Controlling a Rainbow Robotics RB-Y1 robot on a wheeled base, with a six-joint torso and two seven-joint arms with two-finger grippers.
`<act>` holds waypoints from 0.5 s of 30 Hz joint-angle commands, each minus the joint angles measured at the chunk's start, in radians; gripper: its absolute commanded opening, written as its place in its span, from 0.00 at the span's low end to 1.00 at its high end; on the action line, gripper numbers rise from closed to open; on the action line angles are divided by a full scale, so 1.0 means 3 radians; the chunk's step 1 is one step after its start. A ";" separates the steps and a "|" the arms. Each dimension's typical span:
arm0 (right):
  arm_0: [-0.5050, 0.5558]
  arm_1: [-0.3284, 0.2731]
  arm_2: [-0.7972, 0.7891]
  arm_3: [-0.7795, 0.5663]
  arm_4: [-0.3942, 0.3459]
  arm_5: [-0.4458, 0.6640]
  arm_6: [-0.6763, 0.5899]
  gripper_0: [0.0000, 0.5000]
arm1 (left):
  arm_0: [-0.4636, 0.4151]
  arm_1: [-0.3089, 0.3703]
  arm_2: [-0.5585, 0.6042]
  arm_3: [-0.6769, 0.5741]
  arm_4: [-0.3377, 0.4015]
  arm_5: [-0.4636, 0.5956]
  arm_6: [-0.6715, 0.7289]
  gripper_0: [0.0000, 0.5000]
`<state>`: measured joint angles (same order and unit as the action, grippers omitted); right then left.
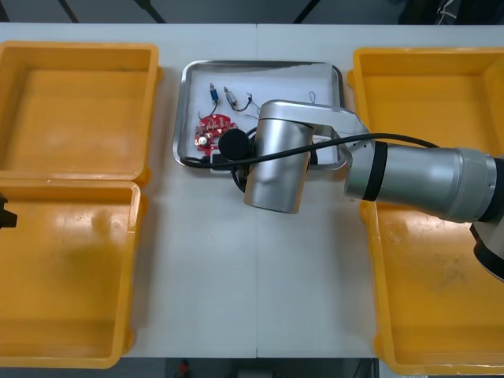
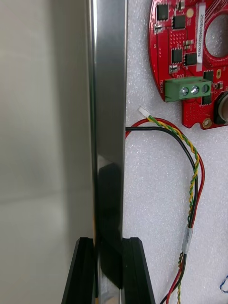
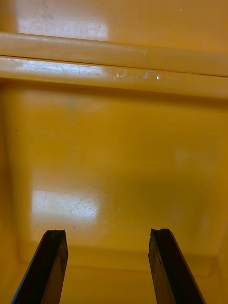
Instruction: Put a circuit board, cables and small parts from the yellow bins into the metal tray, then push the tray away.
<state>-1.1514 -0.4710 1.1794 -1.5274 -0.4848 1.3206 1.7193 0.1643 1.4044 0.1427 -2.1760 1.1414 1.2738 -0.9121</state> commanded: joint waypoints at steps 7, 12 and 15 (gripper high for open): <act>-0.0360 0.0194 -0.0101 0.0622 0.0036 -0.0618 0.0159 0.00 | 0.0035 0.0115 0.0077 0.0003 -0.0031 -0.0033 -0.0201 1.00; -0.0406 0.0200 -0.0101 0.0765 0.0036 -0.0828 0.0185 0.00 | 0.0035 0.0115 0.0077 0.0003 -0.0031 -0.0033 -0.0201 1.00; -0.0427 0.0200 -0.0101 0.0827 0.0036 -0.0930 0.0195 0.00 | 0.0035 0.0115 0.0077 0.0003 -0.0031 -0.0033 -0.0201 1.00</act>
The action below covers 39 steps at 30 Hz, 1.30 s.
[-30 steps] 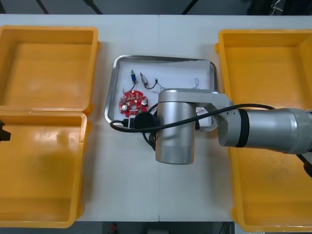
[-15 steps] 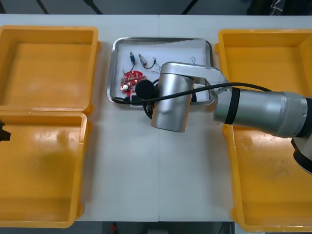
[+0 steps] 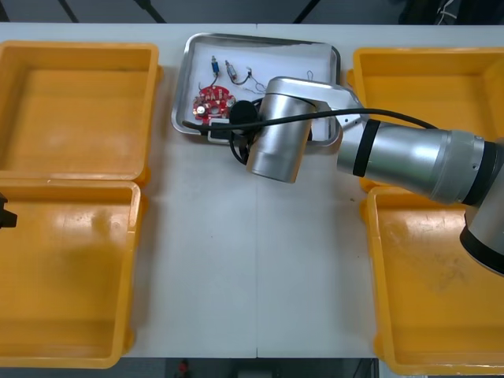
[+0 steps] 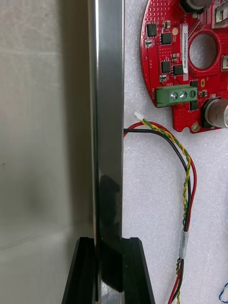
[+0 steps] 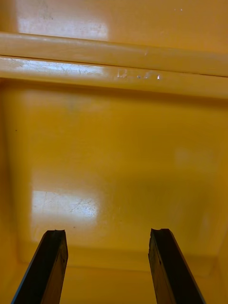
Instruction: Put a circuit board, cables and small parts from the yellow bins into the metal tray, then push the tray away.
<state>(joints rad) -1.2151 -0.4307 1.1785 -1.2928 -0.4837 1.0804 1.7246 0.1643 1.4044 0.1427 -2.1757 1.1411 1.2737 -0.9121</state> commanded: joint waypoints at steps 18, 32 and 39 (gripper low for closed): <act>-0.0286 0.0065 -0.0104 0.0326 0.0083 -0.0687 0.0239 0.00 | 0.0035 0.0115 0.0077 0.0002 -0.0030 -0.0032 -0.0201 1.00; -0.0286 0.0060 -0.0134 0.0270 0.0114 -0.0523 0.0254 1.00 | 0.0035 0.0115 0.0077 0.0002 -0.0030 -0.0032 -0.0201 1.00; -0.0286 0.0014 -0.0390 -0.0047 0.0099 0.0045 0.0280 1.00 | 0.0035 0.0115 0.0077 0.0002 -0.0030 -0.0032 -0.0201 1.00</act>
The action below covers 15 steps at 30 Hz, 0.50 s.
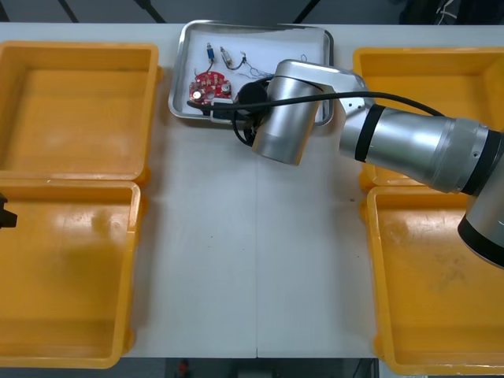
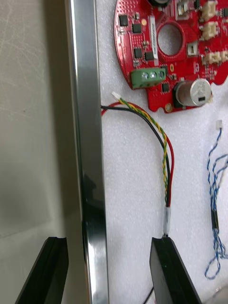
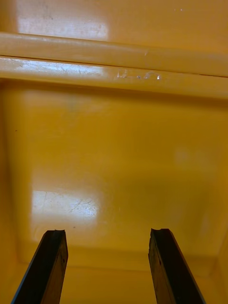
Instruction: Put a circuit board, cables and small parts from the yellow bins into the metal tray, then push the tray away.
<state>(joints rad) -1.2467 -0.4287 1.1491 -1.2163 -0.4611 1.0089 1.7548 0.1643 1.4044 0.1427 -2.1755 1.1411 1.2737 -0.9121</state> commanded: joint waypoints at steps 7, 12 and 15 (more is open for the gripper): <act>-0.0160 -0.0115 -0.0558 -0.0670 -0.0207 0.0871 0.0149 1.00 | 0.0035 0.0115 0.0077 0.0001 -0.0030 -0.0032 -0.0201 1.00; 0.0055 -0.0146 -0.1028 -0.1003 -0.0263 0.1403 0.0067 1.00 | 0.0035 0.0115 0.0077 0.0001 -0.0030 -0.0032 -0.0201 1.00; 0.0188 -0.0177 -0.1274 -0.1217 -0.0263 0.1720 -0.0128 1.00 | 0.0035 0.0115 0.0077 0.0001 -0.0030 -0.0032 -0.0201 1.00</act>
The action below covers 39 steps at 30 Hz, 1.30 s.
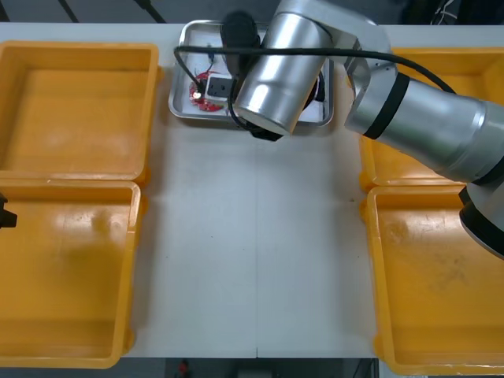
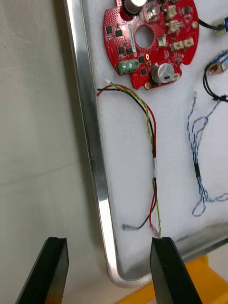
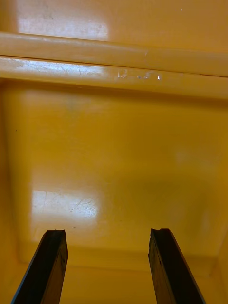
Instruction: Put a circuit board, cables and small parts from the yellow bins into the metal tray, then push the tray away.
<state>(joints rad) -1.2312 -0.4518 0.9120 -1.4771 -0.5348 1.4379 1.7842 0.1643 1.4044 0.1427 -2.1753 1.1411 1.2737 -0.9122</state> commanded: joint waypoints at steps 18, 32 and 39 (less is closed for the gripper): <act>0.1026 -0.0800 -0.1537 -0.1524 -0.0237 0.1394 -0.1627 1.00 | 0.0035 0.0115 0.0077 0.0000 -0.0030 -0.0032 -0.0201 1.00; 0.1941 -0.1511 -0.2672 -0.1821 -0.0876 0.1409 -0.2389 1.00 | 0.0035 0.0115 0.0077 0.0000 -0.0030 -0.0032 -0.0201 1.00; 0.2406 -0.1700 -0.3219 -0.1856 -0.1199 0.1512 -0.2475 1.00 | 0.0035 0.0115 0.0077 0.0000 -0.0030 -0.0032 -0.0201 1.00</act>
<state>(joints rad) -0.5707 -0.9064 0.0319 -1.9973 -0.8692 1.8752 1.0599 0.1645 1.4044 0.1427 -2.1735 1.1408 1.2733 -0.9122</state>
